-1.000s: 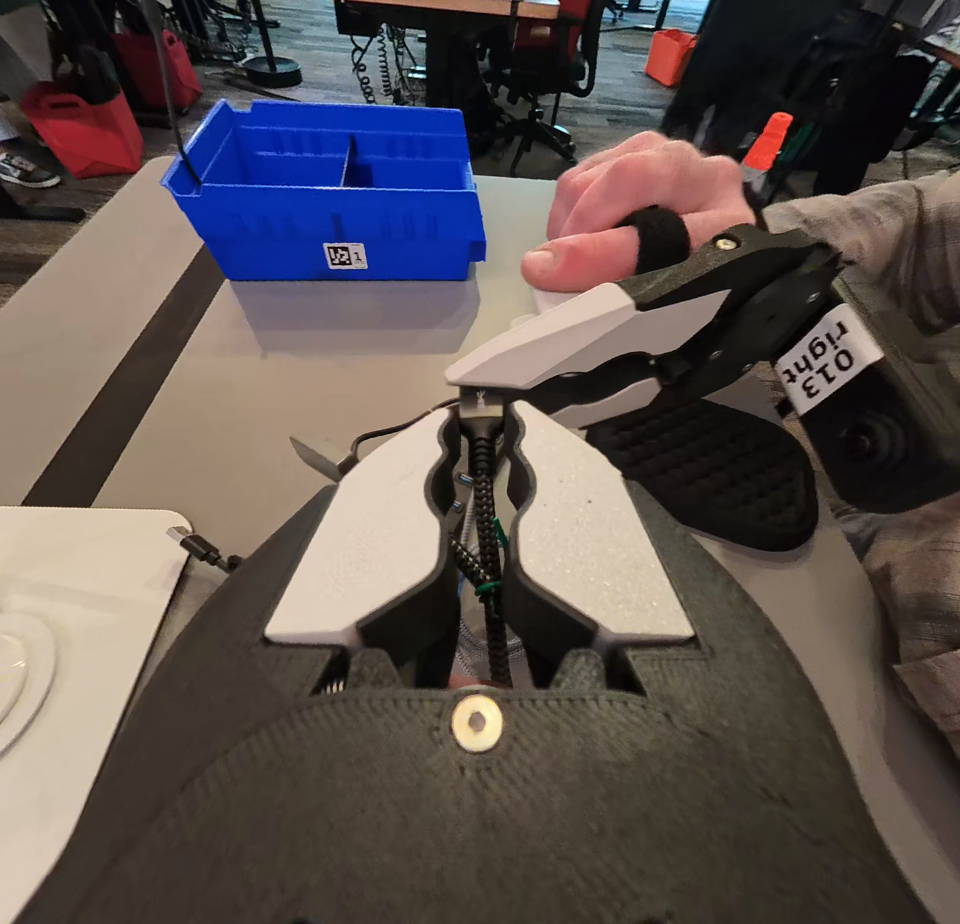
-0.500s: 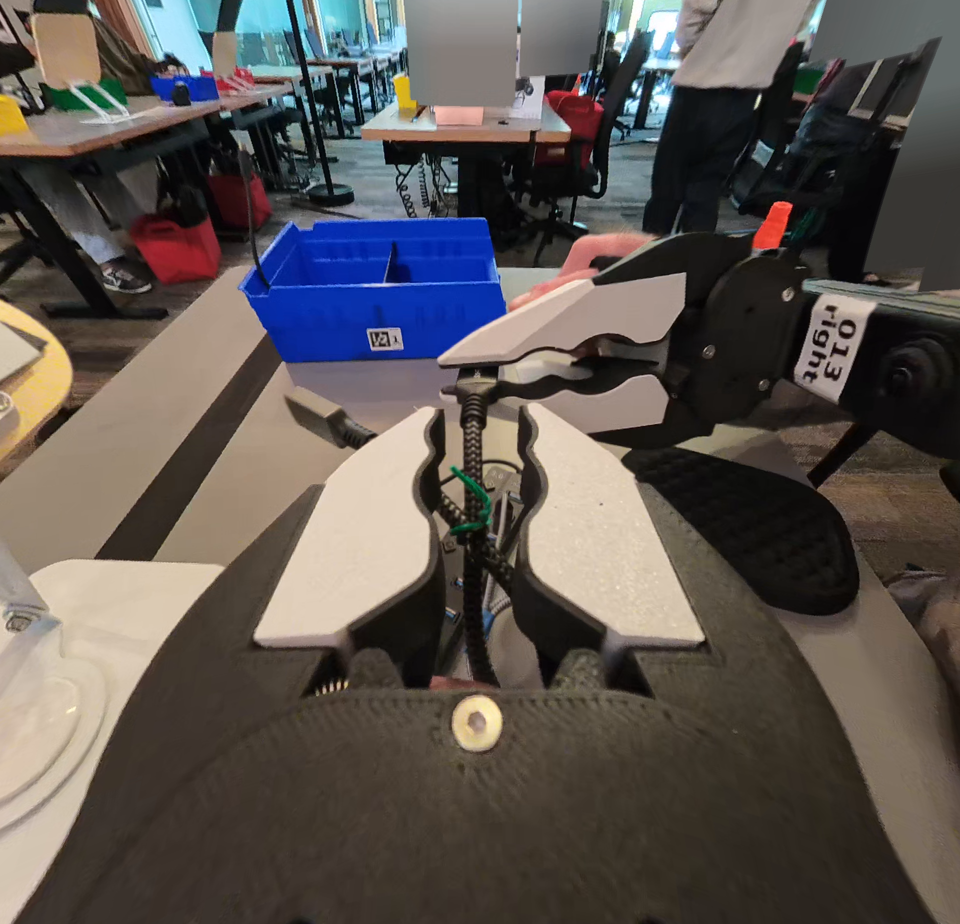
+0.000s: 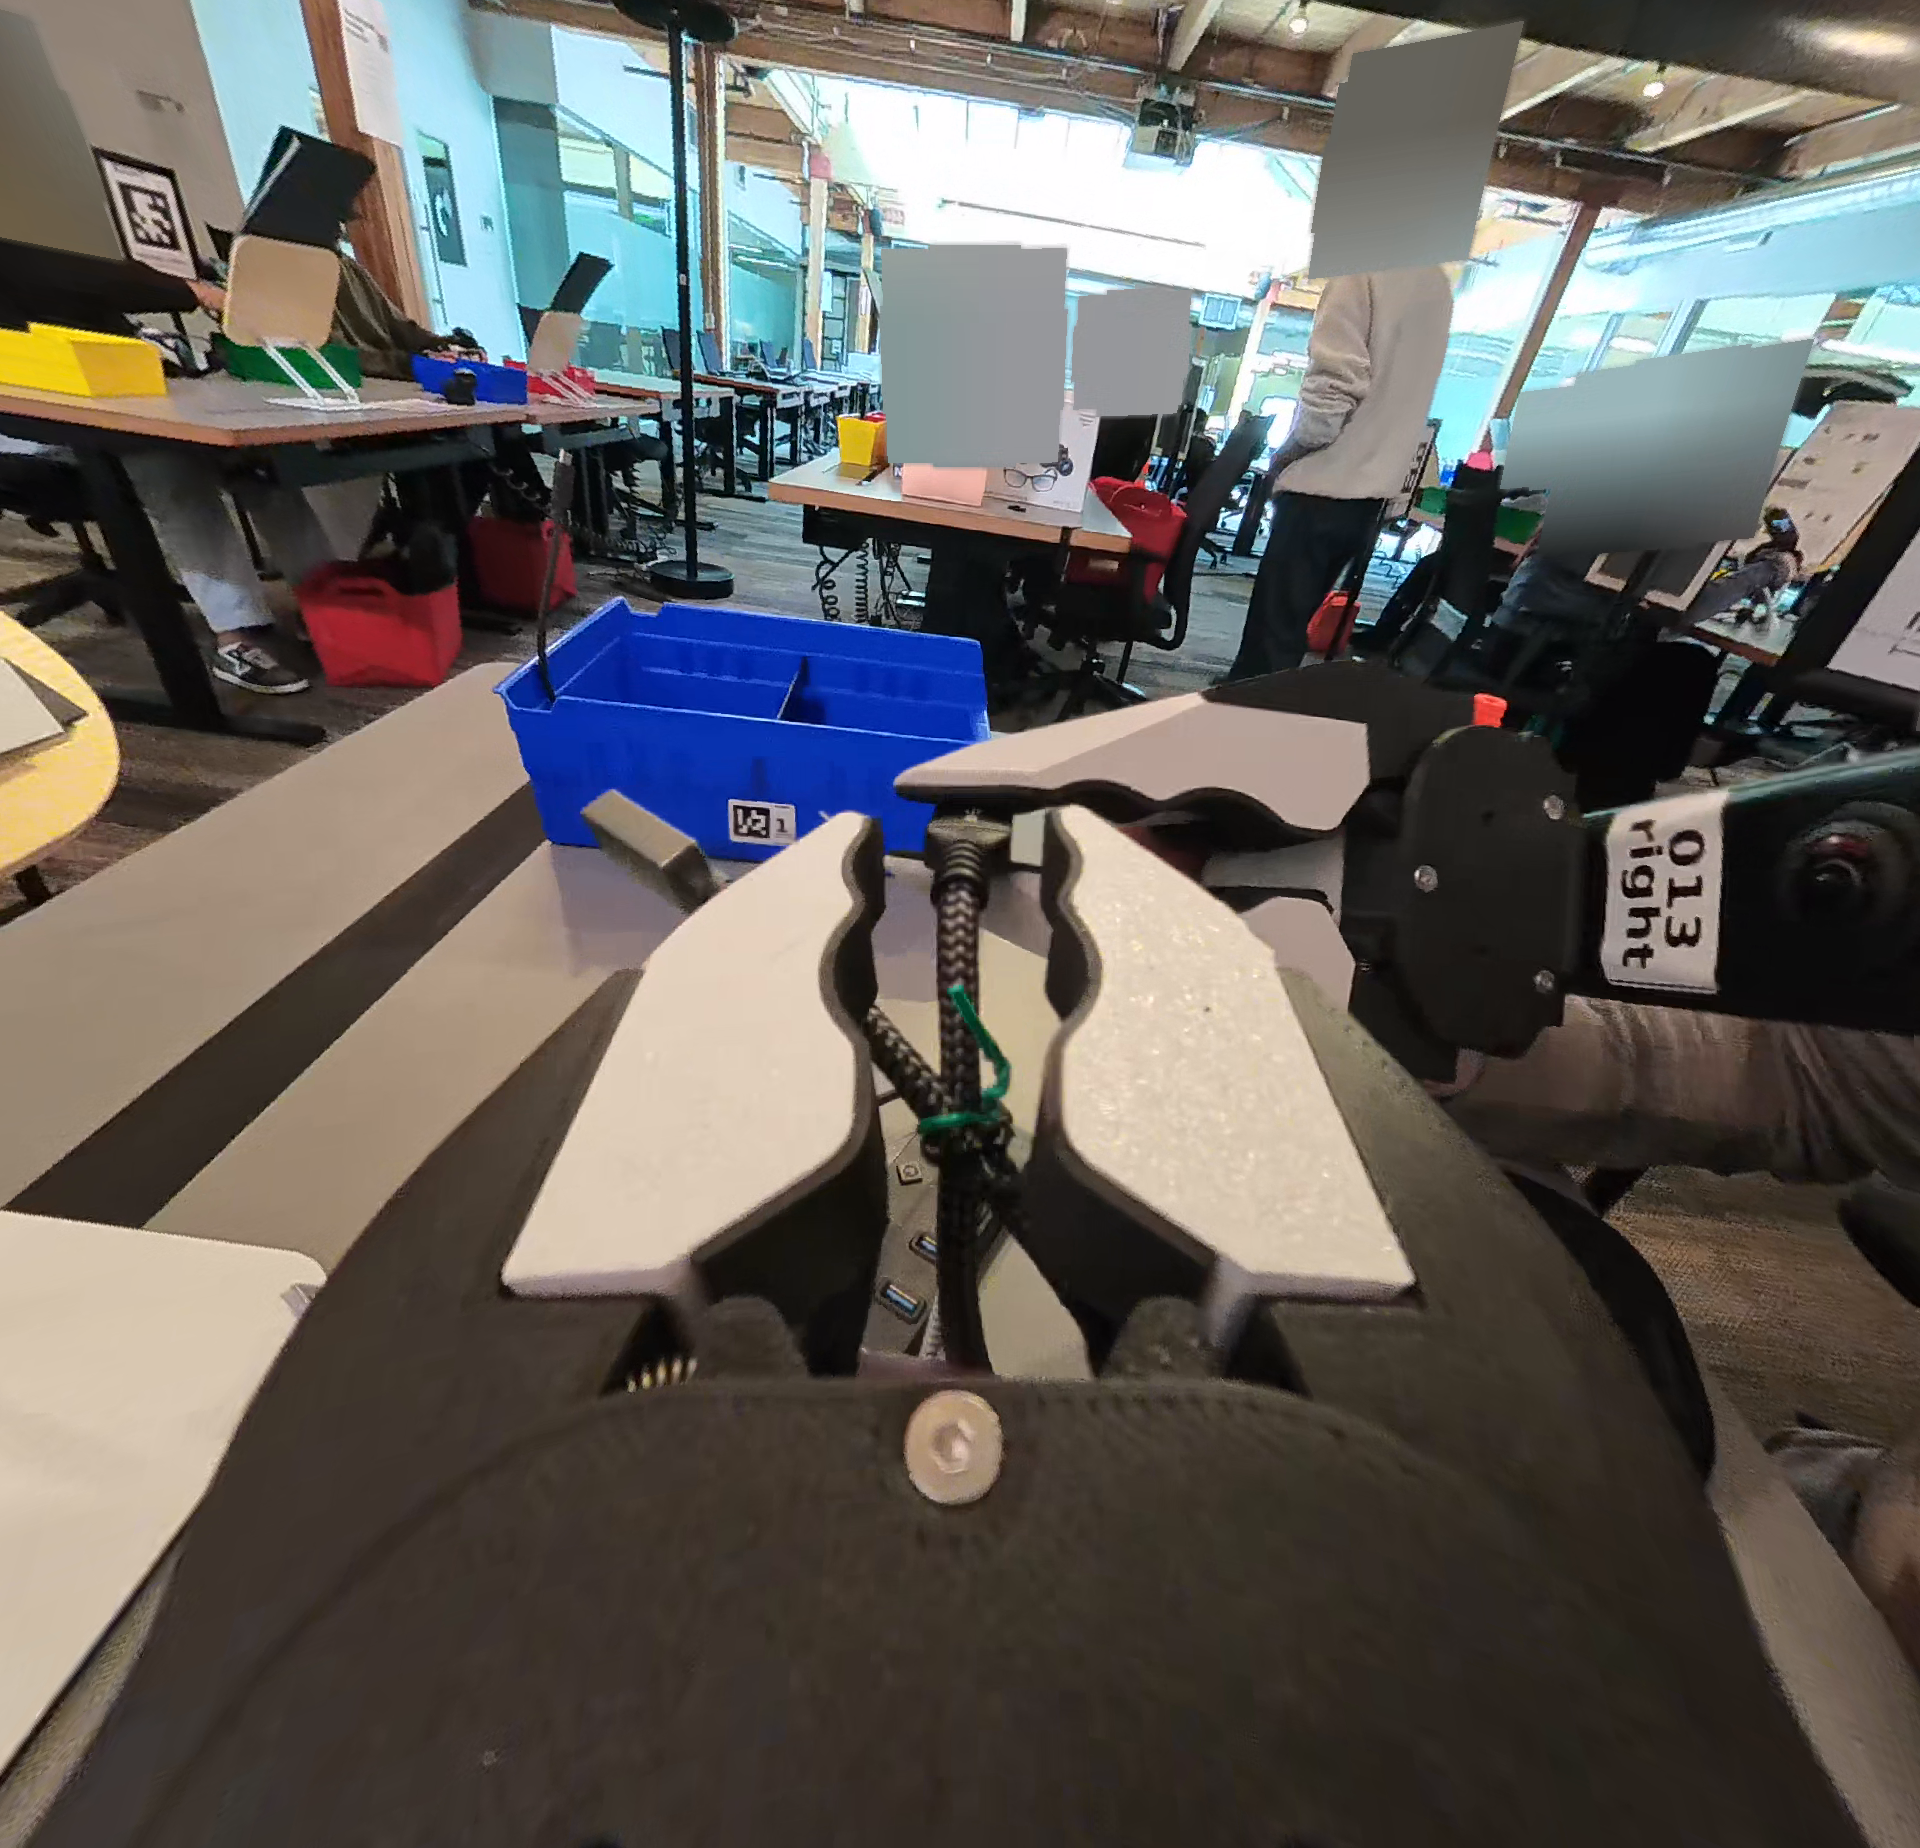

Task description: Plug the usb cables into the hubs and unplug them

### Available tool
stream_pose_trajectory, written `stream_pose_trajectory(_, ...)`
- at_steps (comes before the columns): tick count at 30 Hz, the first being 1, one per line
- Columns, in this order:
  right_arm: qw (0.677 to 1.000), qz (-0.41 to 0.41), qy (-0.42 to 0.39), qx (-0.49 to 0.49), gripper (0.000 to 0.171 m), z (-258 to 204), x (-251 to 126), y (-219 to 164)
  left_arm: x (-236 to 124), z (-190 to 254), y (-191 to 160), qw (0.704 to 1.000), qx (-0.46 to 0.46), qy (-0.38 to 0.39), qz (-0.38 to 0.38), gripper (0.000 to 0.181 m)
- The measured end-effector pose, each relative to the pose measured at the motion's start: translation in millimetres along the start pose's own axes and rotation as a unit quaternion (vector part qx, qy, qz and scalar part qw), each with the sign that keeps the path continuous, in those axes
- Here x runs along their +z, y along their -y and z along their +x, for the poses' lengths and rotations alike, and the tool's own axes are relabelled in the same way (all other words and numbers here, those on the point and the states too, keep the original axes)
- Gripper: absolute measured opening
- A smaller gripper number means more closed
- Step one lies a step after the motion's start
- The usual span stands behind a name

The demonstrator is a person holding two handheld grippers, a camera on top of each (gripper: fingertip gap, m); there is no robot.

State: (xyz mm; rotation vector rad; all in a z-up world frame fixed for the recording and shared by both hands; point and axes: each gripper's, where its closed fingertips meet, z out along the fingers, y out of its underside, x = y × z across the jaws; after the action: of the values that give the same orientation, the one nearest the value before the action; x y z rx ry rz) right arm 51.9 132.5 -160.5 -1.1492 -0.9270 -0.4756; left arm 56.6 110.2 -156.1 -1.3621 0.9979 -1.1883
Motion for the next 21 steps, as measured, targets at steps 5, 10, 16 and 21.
stream_pose_trajectory(5, 1.000, 0.001, -0.011, 0.016, 0.007, 4.7, 1.4, 1.4, 0.5, 3.3, -7.8, 0.999, 0.019, -0.002, -0.044, 0.038)
stream_pose_trajectory(10, 0.998, -0.006, -0.013, 0.063, 0.007, 2.8, 2.7, 1.9, 1.2, -2.5, 2.7, 1.000, -0.001, 0.018, 0.018, 0.020)
stream_pose_trajectory(16, 0.998, -0.013, -0.015, 0.062, 0.007, 5.5, 1.9, -0.8, 6.7, -1.1, 2.7, 0.998, -0.033, 0.021, 0.048, 0.018)
stream_pose_trajectory(21, 0.999, -0.009, -0.023, 0.048, 0.008, 6.9, 1.6, 1.8, 7.4, 2.3, 1.8, 0.998, -0.045, 0.010, 0.036, 0.016)
